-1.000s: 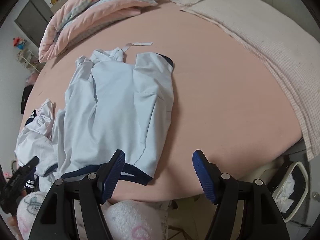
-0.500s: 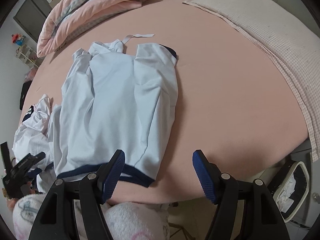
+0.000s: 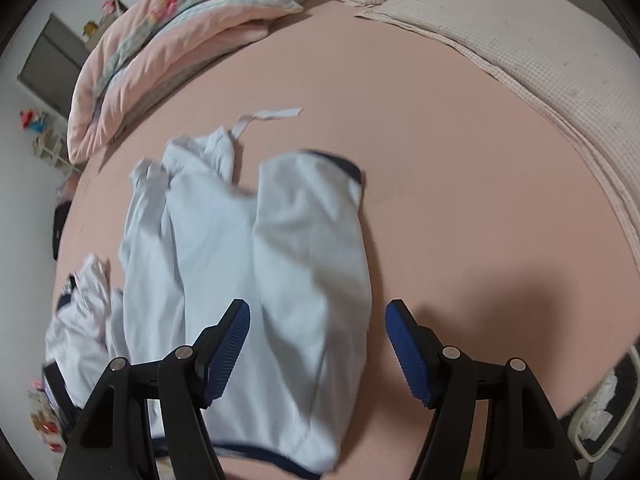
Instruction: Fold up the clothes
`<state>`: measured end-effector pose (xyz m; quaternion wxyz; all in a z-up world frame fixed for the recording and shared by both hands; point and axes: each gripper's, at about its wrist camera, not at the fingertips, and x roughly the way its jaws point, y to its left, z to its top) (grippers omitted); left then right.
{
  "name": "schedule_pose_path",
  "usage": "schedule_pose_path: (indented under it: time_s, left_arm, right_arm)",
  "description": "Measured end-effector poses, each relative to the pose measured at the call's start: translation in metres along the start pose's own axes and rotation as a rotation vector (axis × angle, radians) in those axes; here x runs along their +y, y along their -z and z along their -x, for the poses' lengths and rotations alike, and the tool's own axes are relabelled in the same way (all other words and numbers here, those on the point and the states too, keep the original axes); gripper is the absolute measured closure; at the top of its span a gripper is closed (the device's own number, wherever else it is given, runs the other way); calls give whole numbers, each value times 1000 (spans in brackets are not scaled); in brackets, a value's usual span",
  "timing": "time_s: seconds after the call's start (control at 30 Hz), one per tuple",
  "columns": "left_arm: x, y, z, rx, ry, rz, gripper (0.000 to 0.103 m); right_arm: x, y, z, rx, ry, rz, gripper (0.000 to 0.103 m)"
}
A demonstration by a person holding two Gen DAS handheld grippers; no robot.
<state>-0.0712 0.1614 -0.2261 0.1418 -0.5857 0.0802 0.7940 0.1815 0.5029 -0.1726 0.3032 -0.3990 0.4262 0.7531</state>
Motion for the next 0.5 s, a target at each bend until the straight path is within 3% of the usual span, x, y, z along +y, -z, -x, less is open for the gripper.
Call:
schedule_pose_path:
  time_s: [0.07, 0.27, 0.33, 0.4, 0.5]
  left_arm:
    - [2, 4, 2, -18, -14, 2, 16]
    - [10, 6, 14, -53, -10, 36, 56]
    - [12, 4, 20, -70, -2, 43, 78]
    - [12, -2, 28, -92, -8, 38, 87]
    - [18, -13, 49, -150, -12, 38, 90]
  right_arm:
    - [-10, -8, -10, 20, -34, -50, 33]
    - [-40, -30, -40, 86, -142, -205, 33]
    - [-50, -37, -51, 107, -177, -257, 33]
    - [-56, -41, -57, 115, -206, -288, 33]
    - [-53, -42, -58, 113, -219, -273, 33]
